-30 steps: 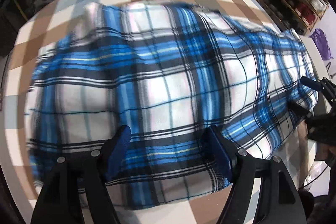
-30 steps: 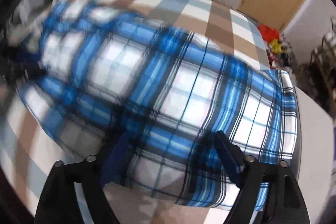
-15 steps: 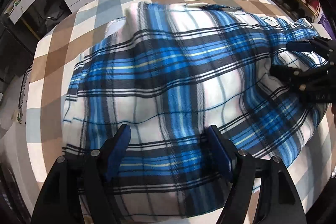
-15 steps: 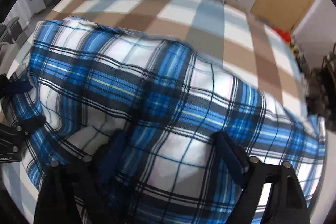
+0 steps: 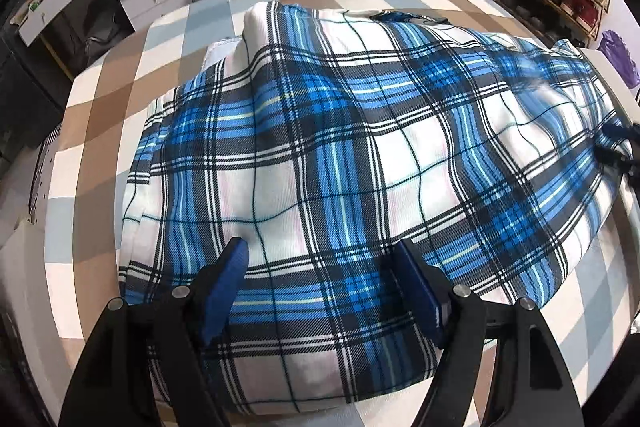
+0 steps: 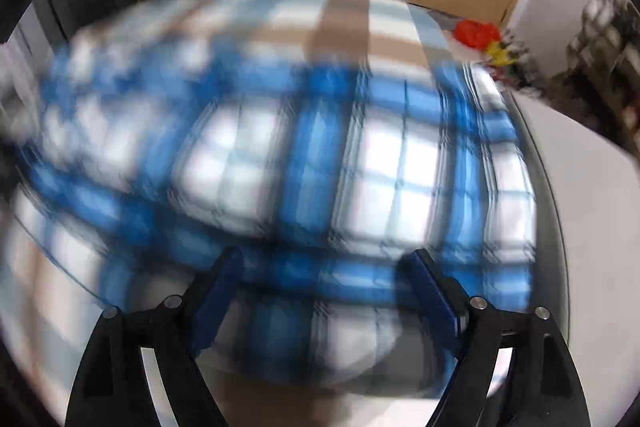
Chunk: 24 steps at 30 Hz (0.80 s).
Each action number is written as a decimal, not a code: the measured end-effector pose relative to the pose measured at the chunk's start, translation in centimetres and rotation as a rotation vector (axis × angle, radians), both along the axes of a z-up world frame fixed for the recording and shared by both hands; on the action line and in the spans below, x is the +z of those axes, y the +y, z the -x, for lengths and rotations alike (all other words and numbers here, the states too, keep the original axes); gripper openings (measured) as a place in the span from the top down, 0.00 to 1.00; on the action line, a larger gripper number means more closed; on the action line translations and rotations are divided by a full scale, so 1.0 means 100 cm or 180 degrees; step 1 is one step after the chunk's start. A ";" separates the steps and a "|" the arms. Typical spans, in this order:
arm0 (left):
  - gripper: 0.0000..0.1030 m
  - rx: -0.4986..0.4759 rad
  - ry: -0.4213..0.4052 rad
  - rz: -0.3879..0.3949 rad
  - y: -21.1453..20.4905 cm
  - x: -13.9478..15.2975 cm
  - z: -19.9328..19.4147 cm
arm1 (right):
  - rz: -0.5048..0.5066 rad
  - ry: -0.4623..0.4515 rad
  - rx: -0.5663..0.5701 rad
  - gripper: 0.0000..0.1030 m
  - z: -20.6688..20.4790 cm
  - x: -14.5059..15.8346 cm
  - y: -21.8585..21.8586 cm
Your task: Fold large clothes
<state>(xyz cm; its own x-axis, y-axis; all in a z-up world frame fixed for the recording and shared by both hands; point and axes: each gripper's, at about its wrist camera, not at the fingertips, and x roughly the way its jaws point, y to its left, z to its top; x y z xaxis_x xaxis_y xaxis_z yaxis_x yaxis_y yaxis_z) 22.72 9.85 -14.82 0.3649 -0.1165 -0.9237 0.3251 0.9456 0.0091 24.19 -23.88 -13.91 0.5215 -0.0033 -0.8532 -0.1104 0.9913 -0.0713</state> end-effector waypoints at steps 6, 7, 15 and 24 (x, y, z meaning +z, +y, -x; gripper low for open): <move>0.30 0.0177 -0.0047 -0.0013 0.002 0.022 0.021 | -0.0120 -0.0109 -0.0227 0.16 0.018 0.013 0.000; 0.30 0.0202 -0.0098 0.0037 0.004 0.026 0.029 | -0.0264 -0.0221 -0.0196 0.15 0.027 0.022 0.000; 0.30 0.0225 -0.0129 -0.0097 -0.006 0.012 0.058 | -0.0318 0.0089 -0.0378 0.15 0.047 0.005 0.010; 0.30 0.0272 -0.0360 0.0112 -0.017 0.060 0.084 | -0.1970 -0.0034 -0.0929 0.14 0.125 0.026 -0.053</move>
<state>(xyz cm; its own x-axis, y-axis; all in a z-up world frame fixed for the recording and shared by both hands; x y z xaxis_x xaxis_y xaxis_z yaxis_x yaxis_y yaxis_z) 14.30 8.13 -8.78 0.4763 -0.1121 -0.8721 0.2420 0.9702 0.0075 11.73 -29.20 -11.28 0.5817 0.3417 -0.7382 0.1651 0.8390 0.5185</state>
